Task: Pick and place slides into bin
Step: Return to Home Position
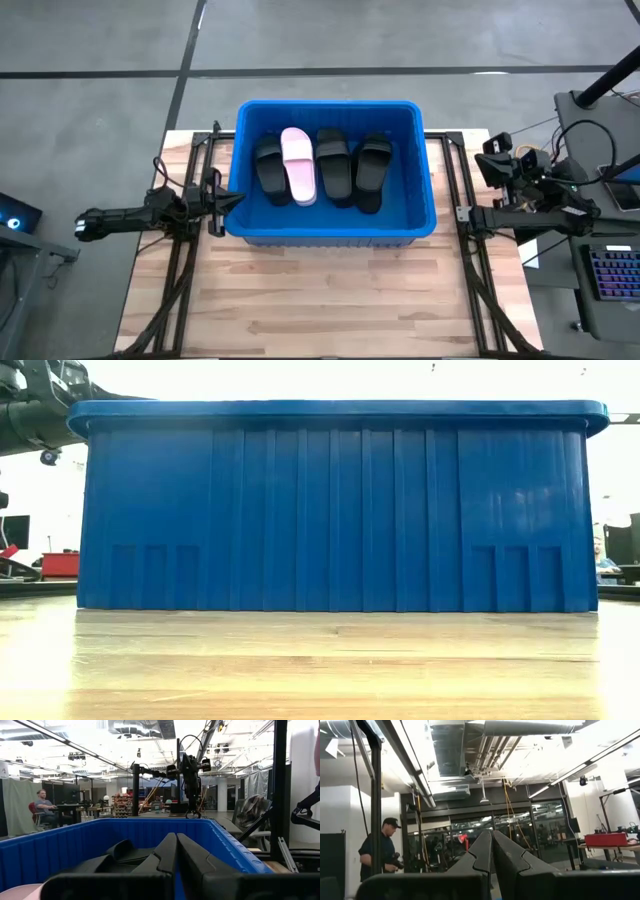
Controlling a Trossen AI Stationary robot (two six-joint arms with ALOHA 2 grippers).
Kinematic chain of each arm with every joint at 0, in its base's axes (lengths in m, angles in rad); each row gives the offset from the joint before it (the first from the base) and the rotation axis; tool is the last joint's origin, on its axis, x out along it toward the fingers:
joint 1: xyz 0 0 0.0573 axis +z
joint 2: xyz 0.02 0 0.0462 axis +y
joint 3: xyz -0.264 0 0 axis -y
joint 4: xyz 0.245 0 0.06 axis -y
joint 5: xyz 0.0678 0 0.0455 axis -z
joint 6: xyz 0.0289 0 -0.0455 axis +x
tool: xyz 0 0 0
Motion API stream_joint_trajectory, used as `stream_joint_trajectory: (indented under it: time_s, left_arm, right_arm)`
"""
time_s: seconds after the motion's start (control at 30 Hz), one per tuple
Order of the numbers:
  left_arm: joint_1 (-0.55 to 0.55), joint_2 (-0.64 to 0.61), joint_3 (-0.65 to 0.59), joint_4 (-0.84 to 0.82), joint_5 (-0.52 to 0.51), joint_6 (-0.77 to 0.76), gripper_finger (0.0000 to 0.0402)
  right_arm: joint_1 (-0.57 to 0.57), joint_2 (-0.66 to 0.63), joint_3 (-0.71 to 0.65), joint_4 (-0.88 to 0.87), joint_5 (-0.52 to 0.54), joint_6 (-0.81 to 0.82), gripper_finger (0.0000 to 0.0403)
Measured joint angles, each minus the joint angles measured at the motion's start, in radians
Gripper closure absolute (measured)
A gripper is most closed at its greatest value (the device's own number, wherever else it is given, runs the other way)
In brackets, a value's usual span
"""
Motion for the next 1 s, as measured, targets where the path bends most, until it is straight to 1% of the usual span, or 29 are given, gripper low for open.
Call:
stream_joint_trajectory:
  time_s: [0.37, 0.43, 0.53, 0.63, 0.73, 0.8, 0.9, 1.0]
  left_arm:
    - [0.000, 0.002, 0.000, 0.000, 0.000, 0.000, 0.0402]
    - [0.000, 0.001, 0.000, 0.000, 0.000, 0.000, 0.0402]
    - [0.000, 0.000, 0.000, 0.000, 0.000, 0.000, 0.0402]
    - [0.000, 0.001, 0.000, 0.000, 0.000, 0.000, 0.0402]
    - [0.000, 0.001, 0.000, 0.000, 0.000, 0.000, 0.0402]
    - [0.000, 0.000, 0.000, 0.000, 0.000, 0.000, 0.0402]
    - [0.000, 0.001, 0.000, -0.001, 0.000, 0.000, 0.0402]
    - [0.000, 0.000, 0.000, -0.002, 0.000, 0.000, 0.0402]
  right_arm:
    - [0.000, 0.000, 0.003, -0.001, 0.000, -0.015, 0.0394]
    - [0.000, -0.001, -0.006, -0.031, 0.000, -0.033, 0.0394]
    - [0.000, 0.002, -0.042, -0.119, 0.000, -0.048, 0.0394]
    - [0.000, 0.005, -0.087, -0.139, 0.000, -0.030, 0.0394]
    - [0.000, 0.021, -0.162, -0.177, -0.001, -0.029, 0.0394]
    - [0.000, 0.036, -0.223, -0.182, -0.001, 0.008, 0.0394]
    - [0.000, 0.058, -0.329, -0.104, -0.001, 0.092, 0.0394]
    - [-0.001, 0.079, -0.446, 0.093, 0.001, 0.158, 0.0394]
